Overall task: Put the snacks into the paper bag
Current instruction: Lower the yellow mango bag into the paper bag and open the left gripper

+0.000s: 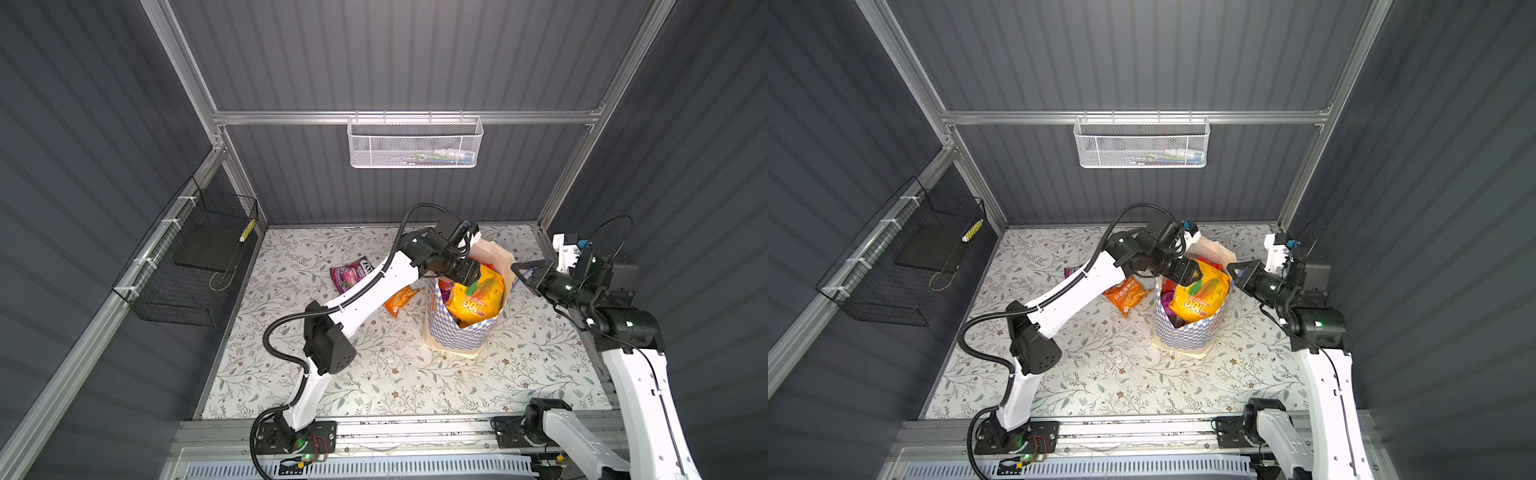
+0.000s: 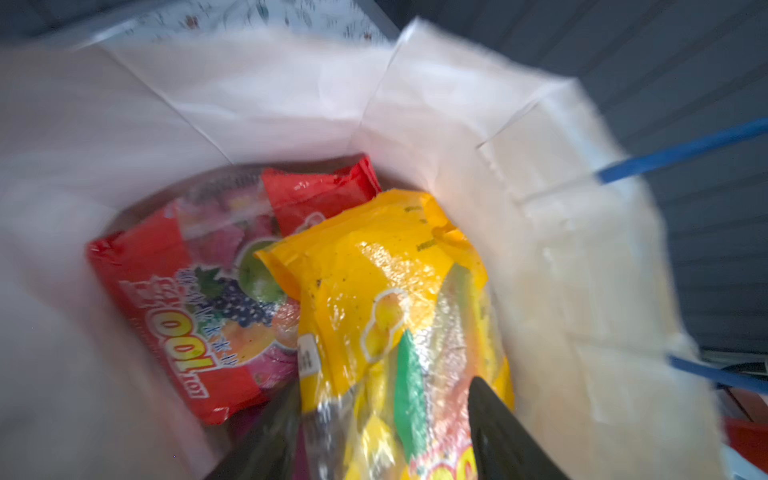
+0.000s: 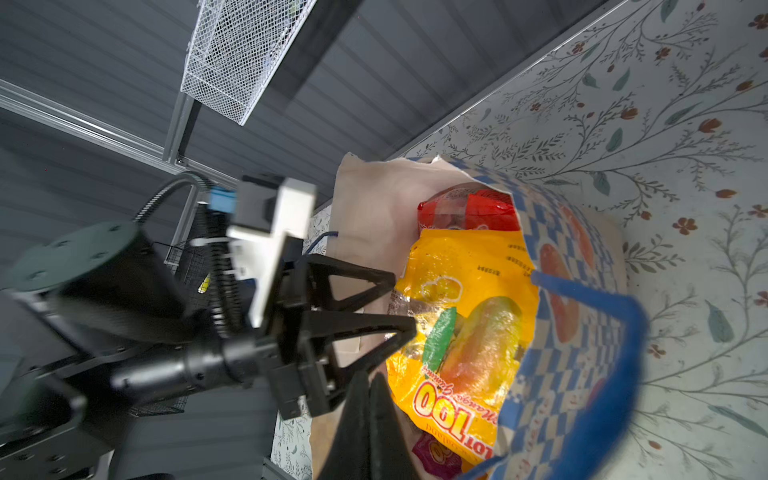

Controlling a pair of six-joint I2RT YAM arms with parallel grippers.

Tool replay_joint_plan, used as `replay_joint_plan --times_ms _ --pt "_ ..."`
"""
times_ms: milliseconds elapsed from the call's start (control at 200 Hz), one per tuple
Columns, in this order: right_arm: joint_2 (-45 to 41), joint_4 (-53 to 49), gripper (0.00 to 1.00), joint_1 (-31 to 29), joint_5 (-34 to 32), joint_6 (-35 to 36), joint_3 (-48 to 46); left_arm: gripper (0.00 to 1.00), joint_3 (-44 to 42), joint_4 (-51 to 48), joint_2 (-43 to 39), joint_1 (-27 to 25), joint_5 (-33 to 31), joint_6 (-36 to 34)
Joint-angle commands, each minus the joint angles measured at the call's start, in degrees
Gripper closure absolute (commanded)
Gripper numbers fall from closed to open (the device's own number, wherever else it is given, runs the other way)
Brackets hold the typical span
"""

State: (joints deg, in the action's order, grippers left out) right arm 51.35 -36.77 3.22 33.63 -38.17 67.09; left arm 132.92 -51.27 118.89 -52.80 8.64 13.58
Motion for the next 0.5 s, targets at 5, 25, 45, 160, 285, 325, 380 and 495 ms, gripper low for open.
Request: replay_joint_plan --times_ms 5,25,45,160,285,325,380,495 --pt "-1.17 4.08 1.0 -0.41 -0.01 -0.16 0.62 0.34 0.11 1.81 -9.28 -0.36 -2.04 0.0" --pt "-1.17 3.93 1.0 -0.41 -0.02 -0.02 0.71 0.33 -0.21 2.16 -10.19 -0.32 -1.63 -0.25" --pt "-1.17 3.9 1.0 -0.41 -0.12 0.09 0.74 0.32 -0.72 2.61 -10.97 -0.34 -1.2 -0.35" --pt "-1.25 4.03 1.0 -0.41 -0.03 0.2 0.7 0.32 -4.73 6.75 -14.41 -0.33 1.64 0.28" --pt "-1.65 4.04 1.0 -0.41 -0.12 0.29 0.54 0.45 -4.59 6.92 -12.76 -0.78 6.08 1.84" --pt "-1.86 4.02 1.0 -0.41 -0.11 0.45 0.44 0.45 -4.58 6.88 -11.86 -1.63 6.39 1.76" --pt "-2.04 3.86 1.0 -0.41 -0.27 0.63 0.17 0.46 -4.53 6.79 -10.74 -3.06 5.82 1.01" --pt "-2.16 3.52 1.0 -0.46 -0.28 1.06 -0.43 0.49 -4.12 6.12 -6.85 -4.48 3.17 1.07"
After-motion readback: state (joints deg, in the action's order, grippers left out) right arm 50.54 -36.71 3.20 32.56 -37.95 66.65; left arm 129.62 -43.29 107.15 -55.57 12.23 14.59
